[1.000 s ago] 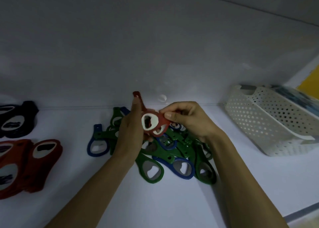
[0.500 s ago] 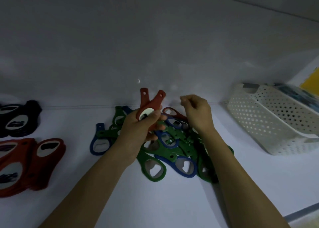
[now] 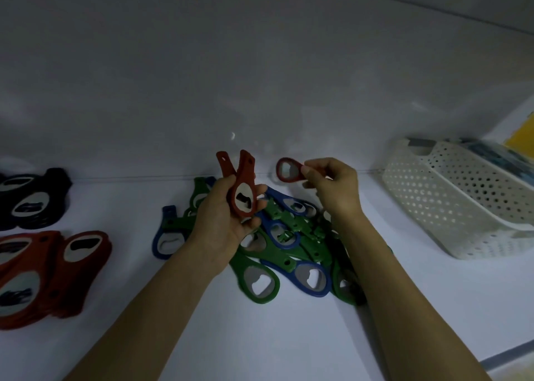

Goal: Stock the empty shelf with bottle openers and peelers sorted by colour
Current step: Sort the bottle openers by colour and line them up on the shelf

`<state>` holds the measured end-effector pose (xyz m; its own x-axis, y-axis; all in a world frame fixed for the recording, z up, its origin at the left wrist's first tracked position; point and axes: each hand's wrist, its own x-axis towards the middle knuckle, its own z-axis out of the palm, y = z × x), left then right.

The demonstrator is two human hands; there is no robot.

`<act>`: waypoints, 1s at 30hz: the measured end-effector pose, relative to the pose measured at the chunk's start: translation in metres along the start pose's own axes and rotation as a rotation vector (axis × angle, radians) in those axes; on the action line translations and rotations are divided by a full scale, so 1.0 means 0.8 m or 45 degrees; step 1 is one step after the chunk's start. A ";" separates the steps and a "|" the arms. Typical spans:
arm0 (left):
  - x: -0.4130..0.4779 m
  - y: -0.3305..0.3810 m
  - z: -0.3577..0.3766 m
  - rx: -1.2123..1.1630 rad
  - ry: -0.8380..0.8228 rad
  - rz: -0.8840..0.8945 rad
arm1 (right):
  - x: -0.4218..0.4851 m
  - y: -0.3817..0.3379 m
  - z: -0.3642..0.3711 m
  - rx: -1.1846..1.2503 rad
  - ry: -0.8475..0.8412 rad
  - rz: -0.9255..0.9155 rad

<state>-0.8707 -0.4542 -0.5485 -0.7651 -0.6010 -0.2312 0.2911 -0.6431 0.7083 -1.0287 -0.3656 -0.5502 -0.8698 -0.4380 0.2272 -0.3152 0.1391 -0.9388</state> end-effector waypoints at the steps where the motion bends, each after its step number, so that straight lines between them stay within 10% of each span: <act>1: 0.000 0.000 0.000 -0.009 0.002 0.001 | -0.003 -0.005 -0.001 0.205 -0.008 0.037; 6: 0.001 -0.002 -0.001 0.036 -0.047 0.003 | -0.017 -0.020 -0.003 0.808 -0.231 0.152; 13: -0.012 -0.019 0.006 0.580 -0.242 0.206 | -0.037 -0.025 0.019 0.155 -0.303 -0.167; 21: -0.011 -0.030 0.002 1.115 -0.205 0.460 | -0.061 -0.038 0.047 0.365 -0.559 -0.039; 30: -0.048 0.009 0.008 -0.344 -0.042 0.032 | -0.099 -0.100 0.074 0.693 -0.389 -0.253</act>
<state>-0.8432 -0.4327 -0.5300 -0.7727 -0.6054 -0.1909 0.4494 -0.7342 0.5089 -0.9123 -0.3951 -0.5084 -0.6424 -0.6527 0.4016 -0.1521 -0.4049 -0.9016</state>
